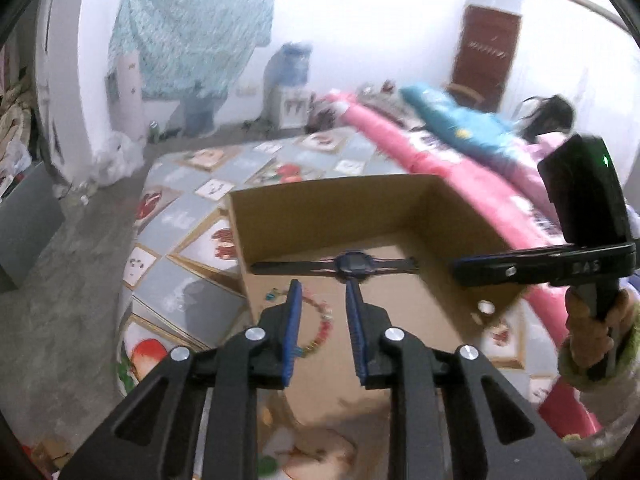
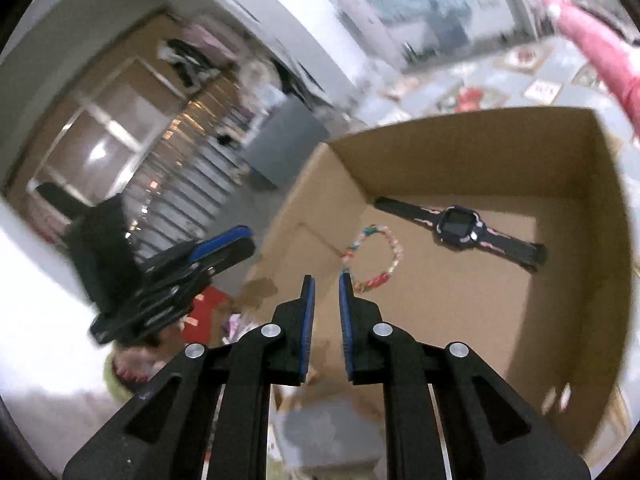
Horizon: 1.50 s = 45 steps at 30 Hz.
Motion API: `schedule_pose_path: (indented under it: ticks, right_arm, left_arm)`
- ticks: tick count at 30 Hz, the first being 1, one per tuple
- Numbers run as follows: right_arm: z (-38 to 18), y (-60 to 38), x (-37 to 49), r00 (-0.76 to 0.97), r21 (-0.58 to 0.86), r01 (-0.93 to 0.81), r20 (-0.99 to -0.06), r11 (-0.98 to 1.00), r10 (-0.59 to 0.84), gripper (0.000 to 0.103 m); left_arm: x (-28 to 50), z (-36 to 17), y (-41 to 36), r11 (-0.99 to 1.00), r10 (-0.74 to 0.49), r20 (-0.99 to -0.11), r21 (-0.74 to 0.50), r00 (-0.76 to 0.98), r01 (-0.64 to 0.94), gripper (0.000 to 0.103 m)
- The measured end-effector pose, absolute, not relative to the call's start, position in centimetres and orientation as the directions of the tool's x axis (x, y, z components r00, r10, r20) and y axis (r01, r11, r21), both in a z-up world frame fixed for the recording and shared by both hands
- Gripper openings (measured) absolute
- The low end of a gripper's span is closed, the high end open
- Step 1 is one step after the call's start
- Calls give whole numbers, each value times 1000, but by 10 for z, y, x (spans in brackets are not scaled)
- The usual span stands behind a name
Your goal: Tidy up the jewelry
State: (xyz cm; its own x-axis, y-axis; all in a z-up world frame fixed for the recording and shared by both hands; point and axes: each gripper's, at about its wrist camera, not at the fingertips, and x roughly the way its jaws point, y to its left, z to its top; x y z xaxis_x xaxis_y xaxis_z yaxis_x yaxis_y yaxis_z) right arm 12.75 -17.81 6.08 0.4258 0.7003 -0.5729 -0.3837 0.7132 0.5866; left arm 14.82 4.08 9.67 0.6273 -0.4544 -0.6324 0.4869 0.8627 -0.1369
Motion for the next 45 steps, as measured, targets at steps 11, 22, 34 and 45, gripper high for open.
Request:
schedule_pose_path:
  ticks: [11,22,34,45]
  right_arm:
    - [-24,-209,29,407,586,-227,-668,777,623,16]
    - [-33,-189,23,409,516,-228,-718,825,562,21]
    - [-38,-202,14,420,532,-208,-709,821,566,21]
    - [-44,-206,15,409,557,-206,-698,805,588,21]
  left_arm:
    - [61,33,5,766,-545,-674,-159,498,623,33]
    - [66,-7,-53,686,-507,-734,-25,452,727,37]
    - [76,-27,-71,654,-424,-778,90,463,751,5]
    - [93,18,-12,730,-589,-676,-212,442,649,0]
